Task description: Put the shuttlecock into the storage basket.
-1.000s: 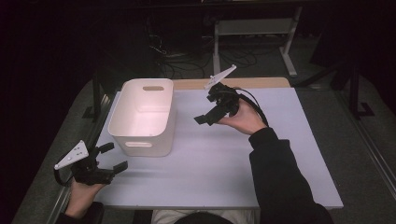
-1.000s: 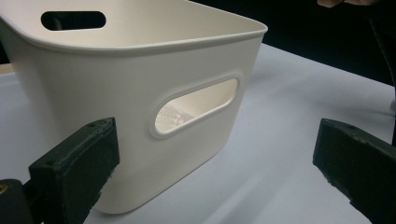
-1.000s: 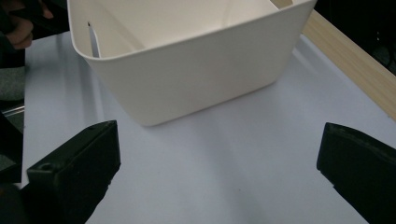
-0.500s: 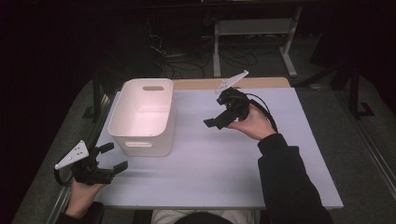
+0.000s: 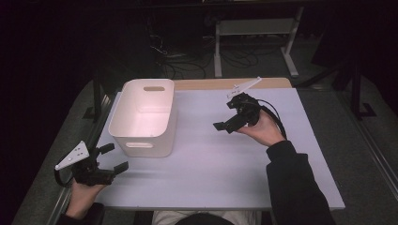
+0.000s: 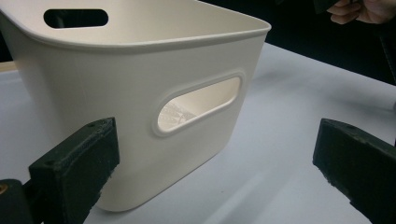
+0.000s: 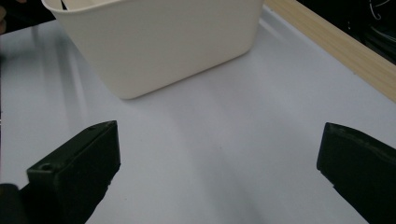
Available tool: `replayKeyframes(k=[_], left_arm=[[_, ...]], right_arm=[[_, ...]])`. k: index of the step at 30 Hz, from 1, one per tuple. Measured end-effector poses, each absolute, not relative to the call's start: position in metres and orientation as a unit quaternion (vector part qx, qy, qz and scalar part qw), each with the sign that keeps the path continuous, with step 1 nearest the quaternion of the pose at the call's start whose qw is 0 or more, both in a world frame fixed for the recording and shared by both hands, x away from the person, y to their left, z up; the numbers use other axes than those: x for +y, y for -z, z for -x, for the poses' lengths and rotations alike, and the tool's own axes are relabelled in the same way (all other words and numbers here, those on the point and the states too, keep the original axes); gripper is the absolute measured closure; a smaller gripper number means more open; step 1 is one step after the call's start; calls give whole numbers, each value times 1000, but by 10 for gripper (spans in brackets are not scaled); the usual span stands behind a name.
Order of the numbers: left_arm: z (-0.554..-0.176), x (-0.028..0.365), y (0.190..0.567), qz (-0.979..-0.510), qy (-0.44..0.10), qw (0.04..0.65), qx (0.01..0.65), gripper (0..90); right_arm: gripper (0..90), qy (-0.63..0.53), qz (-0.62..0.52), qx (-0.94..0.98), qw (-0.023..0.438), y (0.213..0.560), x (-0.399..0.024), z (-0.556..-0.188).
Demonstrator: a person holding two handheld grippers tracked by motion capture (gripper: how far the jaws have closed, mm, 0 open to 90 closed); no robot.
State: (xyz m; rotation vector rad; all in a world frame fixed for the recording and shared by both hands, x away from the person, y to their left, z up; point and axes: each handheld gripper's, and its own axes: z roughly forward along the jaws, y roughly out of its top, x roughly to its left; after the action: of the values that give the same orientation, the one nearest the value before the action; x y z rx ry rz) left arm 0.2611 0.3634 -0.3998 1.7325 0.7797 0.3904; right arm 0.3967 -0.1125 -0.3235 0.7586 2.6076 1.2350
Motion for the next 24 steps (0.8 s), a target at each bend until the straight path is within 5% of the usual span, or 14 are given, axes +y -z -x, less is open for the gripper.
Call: replayKeyframes(k=[24], left_arm=[[-262, 364, 400, -736, -164, 565, 334, 3]], right_arm=[[0, -422, -280, 858, 86, 335, -154, -383]])
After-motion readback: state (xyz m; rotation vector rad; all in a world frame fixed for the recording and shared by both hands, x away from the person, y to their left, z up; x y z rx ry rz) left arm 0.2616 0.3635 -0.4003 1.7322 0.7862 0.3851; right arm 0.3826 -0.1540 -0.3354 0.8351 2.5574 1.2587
